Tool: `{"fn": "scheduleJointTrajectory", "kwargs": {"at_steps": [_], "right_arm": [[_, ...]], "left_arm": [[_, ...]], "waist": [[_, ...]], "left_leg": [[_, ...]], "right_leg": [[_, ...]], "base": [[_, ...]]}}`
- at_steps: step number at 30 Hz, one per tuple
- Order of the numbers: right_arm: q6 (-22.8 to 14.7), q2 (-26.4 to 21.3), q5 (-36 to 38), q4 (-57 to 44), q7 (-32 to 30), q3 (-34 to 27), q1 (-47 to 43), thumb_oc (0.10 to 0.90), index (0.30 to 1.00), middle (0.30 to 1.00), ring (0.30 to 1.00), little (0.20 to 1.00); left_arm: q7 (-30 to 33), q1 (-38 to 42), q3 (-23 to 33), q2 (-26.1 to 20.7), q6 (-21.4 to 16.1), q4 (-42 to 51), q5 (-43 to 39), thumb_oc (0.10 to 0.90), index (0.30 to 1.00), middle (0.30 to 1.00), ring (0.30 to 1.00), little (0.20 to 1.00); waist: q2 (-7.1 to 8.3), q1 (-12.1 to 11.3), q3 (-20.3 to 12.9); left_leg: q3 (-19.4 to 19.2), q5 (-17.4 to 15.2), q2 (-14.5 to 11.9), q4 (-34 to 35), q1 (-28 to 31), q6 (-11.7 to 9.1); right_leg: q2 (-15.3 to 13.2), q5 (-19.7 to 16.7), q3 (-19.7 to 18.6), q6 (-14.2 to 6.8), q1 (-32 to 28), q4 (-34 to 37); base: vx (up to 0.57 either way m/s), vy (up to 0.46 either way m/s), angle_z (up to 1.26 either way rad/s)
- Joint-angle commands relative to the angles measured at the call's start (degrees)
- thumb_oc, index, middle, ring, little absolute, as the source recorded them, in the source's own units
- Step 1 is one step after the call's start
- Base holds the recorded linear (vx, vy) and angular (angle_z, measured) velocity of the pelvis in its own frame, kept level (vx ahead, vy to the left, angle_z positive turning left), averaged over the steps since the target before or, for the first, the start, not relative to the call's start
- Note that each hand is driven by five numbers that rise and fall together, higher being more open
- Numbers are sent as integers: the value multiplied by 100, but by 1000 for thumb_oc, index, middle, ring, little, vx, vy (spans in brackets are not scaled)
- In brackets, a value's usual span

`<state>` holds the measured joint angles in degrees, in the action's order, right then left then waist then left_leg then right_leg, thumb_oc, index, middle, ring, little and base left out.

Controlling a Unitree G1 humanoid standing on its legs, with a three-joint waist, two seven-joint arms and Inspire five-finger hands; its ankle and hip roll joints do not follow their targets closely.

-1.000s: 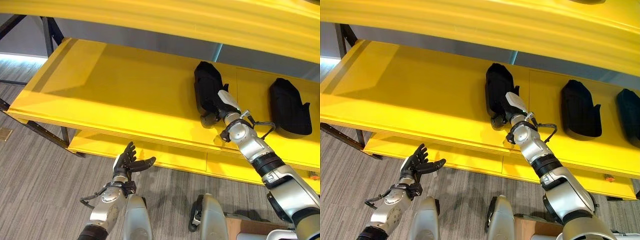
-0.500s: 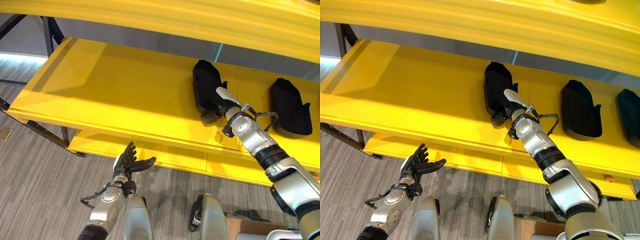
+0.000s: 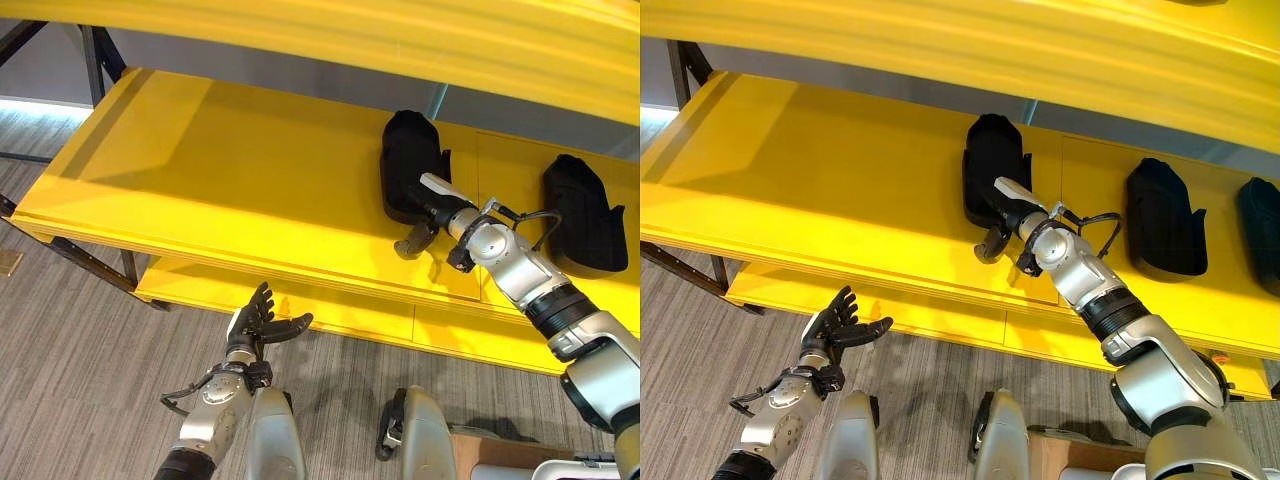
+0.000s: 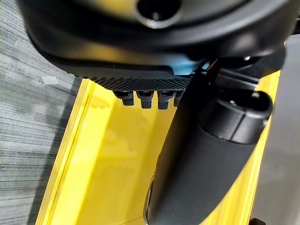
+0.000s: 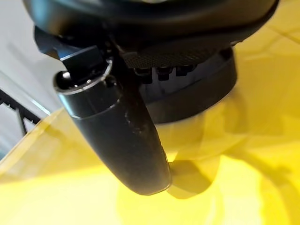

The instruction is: Move parts from the plastic box to the shelf.

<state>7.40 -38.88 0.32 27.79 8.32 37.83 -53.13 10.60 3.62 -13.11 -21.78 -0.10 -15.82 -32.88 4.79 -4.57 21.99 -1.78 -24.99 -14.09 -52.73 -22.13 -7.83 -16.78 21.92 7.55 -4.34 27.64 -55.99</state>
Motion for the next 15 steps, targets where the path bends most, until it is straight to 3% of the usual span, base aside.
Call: {"fn": "scheduleJointTrajectory", "kwargs": {"at_steps": [1,15], "right_arm": [[-268,-263,364,-392,1,37,-934,900,1000,1000,1000,1000],[-253,-612,793,-880,235,171,-1012,900,1000,1000,1000,1000]], "left_arm": [[-170,313,110,-344,-438,465,106,900,1000,1000,1000,1000],[-211,325,140,-371,-439,485,44,900,1000,1000,1000,1000]], "waist": [[167,-58,-102],[207,-23,-131]], "left_leg": [[571,158,-220,132,-78,78],[571,192,-230,114,-120,62]], "right_leg": [[-320,-363,-97,-274,-599,722],[-308,-397,-84,-273,-585,741]], "base": [[0,0,0],[0,0,0]]}}
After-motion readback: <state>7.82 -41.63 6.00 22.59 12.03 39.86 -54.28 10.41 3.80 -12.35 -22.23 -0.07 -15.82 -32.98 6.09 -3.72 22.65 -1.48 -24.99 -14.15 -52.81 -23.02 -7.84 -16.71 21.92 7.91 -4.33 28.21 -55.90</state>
